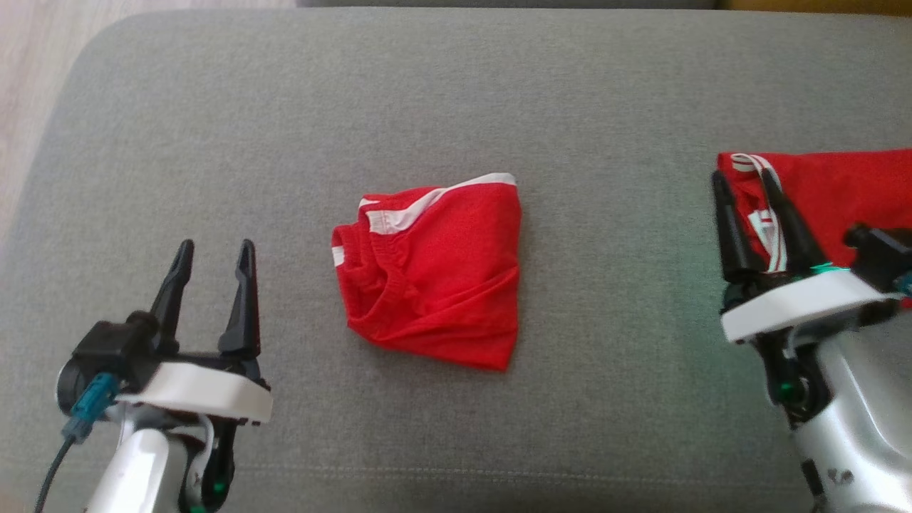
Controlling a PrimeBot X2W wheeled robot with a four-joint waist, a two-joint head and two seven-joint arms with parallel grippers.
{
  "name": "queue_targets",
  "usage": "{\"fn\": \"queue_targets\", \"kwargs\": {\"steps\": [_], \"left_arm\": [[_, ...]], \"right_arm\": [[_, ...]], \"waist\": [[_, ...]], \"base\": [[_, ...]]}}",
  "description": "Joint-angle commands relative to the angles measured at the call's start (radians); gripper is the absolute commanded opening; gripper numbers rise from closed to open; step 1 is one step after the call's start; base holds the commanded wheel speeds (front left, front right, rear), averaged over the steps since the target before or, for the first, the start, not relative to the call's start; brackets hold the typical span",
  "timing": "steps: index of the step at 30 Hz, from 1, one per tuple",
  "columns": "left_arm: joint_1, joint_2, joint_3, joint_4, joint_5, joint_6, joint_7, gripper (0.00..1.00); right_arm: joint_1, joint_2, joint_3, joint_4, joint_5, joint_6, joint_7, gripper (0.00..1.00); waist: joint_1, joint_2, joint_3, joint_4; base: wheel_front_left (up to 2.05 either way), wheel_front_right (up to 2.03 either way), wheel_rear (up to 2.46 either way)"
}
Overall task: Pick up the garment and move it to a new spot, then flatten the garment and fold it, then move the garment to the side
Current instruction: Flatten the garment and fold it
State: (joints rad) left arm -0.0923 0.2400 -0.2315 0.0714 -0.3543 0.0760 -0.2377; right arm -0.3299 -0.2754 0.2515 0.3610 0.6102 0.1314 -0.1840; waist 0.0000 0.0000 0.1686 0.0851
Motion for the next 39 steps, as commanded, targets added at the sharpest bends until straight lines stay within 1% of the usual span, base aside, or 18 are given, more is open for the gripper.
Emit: {"fn": "queue_targets", "kwargs": {"steps": [1,6,8,11,14,18,39], "left_arm": [[-0.019,0.029,0.048,-0.038,-0.001,0.006,0.005,1.00],[0.003,0.040,0.050,-0.057,-0.004,0.013,0.019,1.00],[0.010,0.045,0.049,-0.063,-0.004,0.014,0.024,1.00],[0.023,0.051,0.047,-0.069,-0.005,0.016,0.030,1.00],[0.036,0.054,0.044,-0.072,-0.006,0.019,0.035,1.00],[0.053,0.057,0.039,-0.075,-0.008,0.021,0.040,1.00],[0.139,0.069,0.009,-0.091,-0.015,0.038,0.074,1.00]], "right_arm": [[0.009,0.010,-0.012,-0.058,-0.052,-0.001,0.013,1.00],[0.109,0.086,-0.145,-0.245,-0.272,-0.001,0.102,1.00],[0.151,0.117,-0.176,-0.319,-0.339,-0.001,0.141,1.00],[0.209,0.158,-0.196,-0.413,-0.401,-0.001,0.186,1.00],[0.256,0.181,-0.200,-0.465,-0.425,-0.001,0.218,1.00],[0.299,0.197,-0.200,-0.499,-0.442,-0.001,0.245,1.00],[0.422,0.215,-0.216,-0.531,-0.460,-0.001,0.284,1.00]], "waist": [[0.0000,0.0000,-0.007,-0.008],[0.0000,0.0000,-0.020,-0.020],[0.0000,0.0000,-0.026,-0.023],[0.0000,0.0000,-0.034,-0.027],[0.0000,0.0000,-0.045,-0.029],[0.0000,0.0000,-0.061,-0.027],[0.0000,0.0000,-0.161,-0.034]], "base": [[0.00,0.00,0.00],[0.00,0.00,0.00],[0.00,0.00,0.00],[0.00,0.00,0.00],[0.00,0.00,0.00],[0.00,0.00,0.00],[0.00,0.00,0.00]]}}
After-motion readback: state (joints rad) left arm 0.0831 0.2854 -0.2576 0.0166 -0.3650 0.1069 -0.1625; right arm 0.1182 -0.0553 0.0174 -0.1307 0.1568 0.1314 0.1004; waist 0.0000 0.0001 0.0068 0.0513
